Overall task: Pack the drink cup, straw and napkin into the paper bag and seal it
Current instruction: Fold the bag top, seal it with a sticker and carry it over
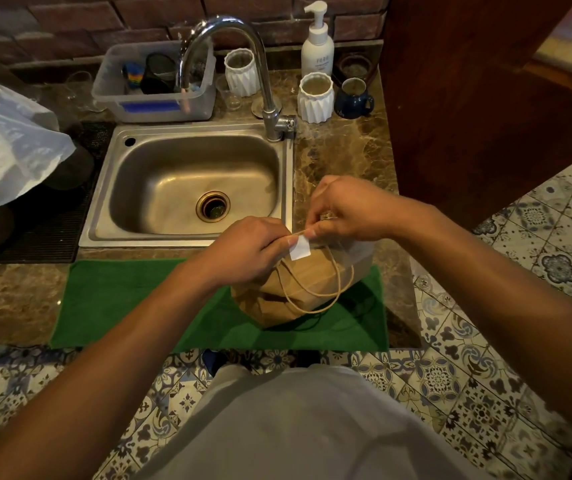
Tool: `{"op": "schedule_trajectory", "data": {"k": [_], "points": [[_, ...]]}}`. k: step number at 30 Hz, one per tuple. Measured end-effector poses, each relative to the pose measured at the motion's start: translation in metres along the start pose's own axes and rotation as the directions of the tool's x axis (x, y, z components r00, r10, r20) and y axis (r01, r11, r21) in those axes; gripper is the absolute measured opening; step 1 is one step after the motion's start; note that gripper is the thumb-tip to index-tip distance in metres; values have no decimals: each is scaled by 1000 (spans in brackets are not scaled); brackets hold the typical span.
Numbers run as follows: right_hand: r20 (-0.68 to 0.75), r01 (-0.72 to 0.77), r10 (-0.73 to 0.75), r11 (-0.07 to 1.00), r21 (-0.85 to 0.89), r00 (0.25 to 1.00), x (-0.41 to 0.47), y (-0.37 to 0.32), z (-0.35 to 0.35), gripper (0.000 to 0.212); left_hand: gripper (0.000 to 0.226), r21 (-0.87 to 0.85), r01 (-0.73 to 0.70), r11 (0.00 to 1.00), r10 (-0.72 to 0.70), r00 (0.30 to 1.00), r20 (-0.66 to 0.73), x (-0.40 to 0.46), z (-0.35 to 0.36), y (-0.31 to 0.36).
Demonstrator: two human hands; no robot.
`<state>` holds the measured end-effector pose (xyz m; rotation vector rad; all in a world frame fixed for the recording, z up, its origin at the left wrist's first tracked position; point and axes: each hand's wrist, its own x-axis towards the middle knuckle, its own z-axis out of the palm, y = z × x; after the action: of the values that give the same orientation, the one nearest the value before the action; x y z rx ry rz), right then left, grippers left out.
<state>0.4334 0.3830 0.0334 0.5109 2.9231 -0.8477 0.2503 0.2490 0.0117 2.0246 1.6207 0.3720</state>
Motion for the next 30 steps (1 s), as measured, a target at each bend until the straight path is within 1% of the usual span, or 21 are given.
{"op": "schedule_trajectory", "data": {"k": [4,8,10,12,14,16,19,20,22,25,30], "points": [[16,-57,58,997,-53,998,-3,11,-2,18,42,-15,18,1000,-18,1000,-24,-9,6,-10],[14,-42,43,998,-44,999,-7,14,4,21,42,-30,39,999,-41,998,-39,-18,8,-16],[-6,-16,15,999,-45,1000,-8,14,6,18,44,-12,33,999,-33,998,-52,-18,7,-15],[-34,0,-1,999,-39,999,-9,14,7,17,41,1,20,1000,-19,998,-61,-18,6,-14],[-48,-17,15,999,-28,999,-10,15,7,17,37,5,13,1000,-13,998,-57,-19,5,-14],[-45,-39,38,999,-20,998,-12,17,8,20,39,-17,39,999,-40,998,-49,-22,4,-17],[-32,-75,76,997,24,997,-17,22,6,19,52,-19,114,993,-114,993,-40,-32,1,-28],[-20,-89,90,995,44,996,-19,25,5,19,53,-19,123,992,-124,991,-48,-37,1,-32],[-8,-120,122,989,88,993,-24,29,5,17,50,-56,118,991,-122,990,-74,-47,0,-39],[-47,-130,138,982,137,989,-27,32,8,14,46,-103,108,989,-117,989,-92,-51,1,-38],[-101,-226,249,954,199,963,-36,40,0,21,50,-161,177,971,-190,979,-68,-59,-3,-48]]}}
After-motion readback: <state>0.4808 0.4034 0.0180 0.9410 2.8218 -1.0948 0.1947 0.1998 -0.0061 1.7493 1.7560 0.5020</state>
